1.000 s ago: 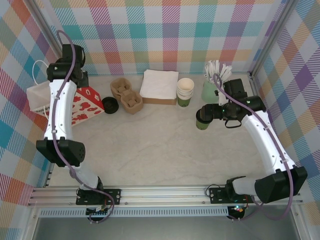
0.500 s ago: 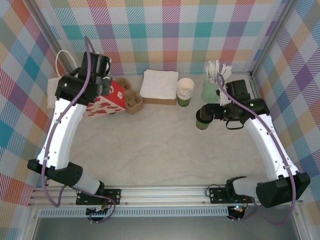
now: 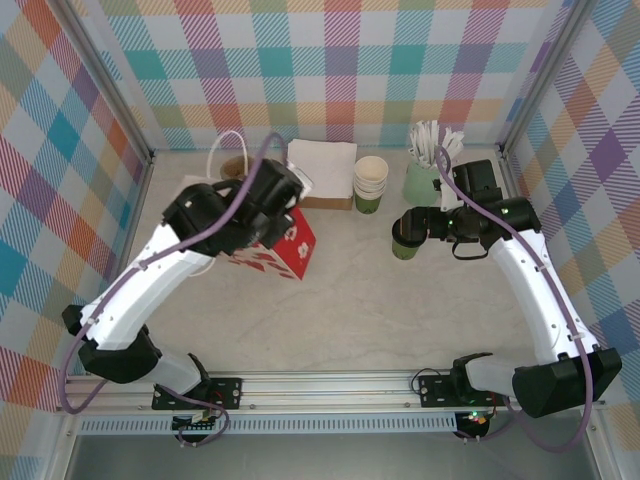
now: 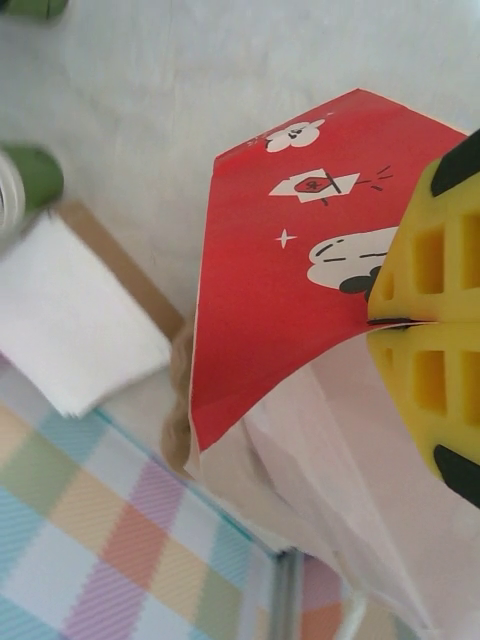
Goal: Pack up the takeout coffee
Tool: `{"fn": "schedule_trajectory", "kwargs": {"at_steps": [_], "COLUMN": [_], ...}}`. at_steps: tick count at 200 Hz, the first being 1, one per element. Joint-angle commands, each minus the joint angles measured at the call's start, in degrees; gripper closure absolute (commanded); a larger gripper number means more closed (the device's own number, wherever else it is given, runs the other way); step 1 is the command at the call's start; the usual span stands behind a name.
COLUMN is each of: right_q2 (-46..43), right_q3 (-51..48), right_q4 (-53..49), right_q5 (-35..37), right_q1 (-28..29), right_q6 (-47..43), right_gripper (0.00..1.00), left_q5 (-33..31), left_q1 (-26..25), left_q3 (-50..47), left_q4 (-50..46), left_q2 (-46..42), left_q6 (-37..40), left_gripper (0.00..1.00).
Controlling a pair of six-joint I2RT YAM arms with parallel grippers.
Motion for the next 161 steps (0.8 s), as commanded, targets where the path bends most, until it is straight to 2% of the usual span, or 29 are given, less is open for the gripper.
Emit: {"fn": "schedule_trajectory", "kwargs": {"at_steps": [1, 36, 68, 102, 114, 124, 161], "right_q2": [-0.5, -0.3, -0.2, 0.0, -0.1, -0.2, -0.2], "right_q3": [-0.6, -0.5, -0.8, -1.3, -1.4, -1.4, -1.3], "right_q4": [-0.1, -1.1, -1.1, -1.4, -1.4, -1.4, -1.0], "right_q5": [1.0, 5.4, 5.9, 7.0, 6.9, 6.7, 5.8], "right_q1": [-0.2, -0.3, -0.6, -1.1, -1.2, -1.2, -1.3], "right_q6": [1.4, 3.2, 3.4, 3.2, 3.1, 3.1, 3.0], "right_gripper": [0.00, 0.00, 0.00, 0.00, 0.00, 0.00, 0.00], "left_q5": [1.0, 5.6, 10.3, 11.5, 12.1, 12.4, 13.1], "left_q1": [-5.2, -9.7, -10.9, -11.0, -10.9, -11.0, -11.0], "left_q3": [-0.5, -1.0, -3.0, -5.8, -6.6, -6.6, -6.5], "left_q4": [-0.3, 1.9, 4.6, 6.8, 7.4, 7.4, 8.0], "left_q2": [2.8, 7.6, 10.3, 10.1, 9.6, 9.2, 6.6], "left_q6": [-0.3, 1.4, 2.1, 2.1, 1.9, 1.3, -0.7], "left_gripper": [1.00, 1.00, 1.00, 0.97, 0.90, 0.80, 0.53]}}
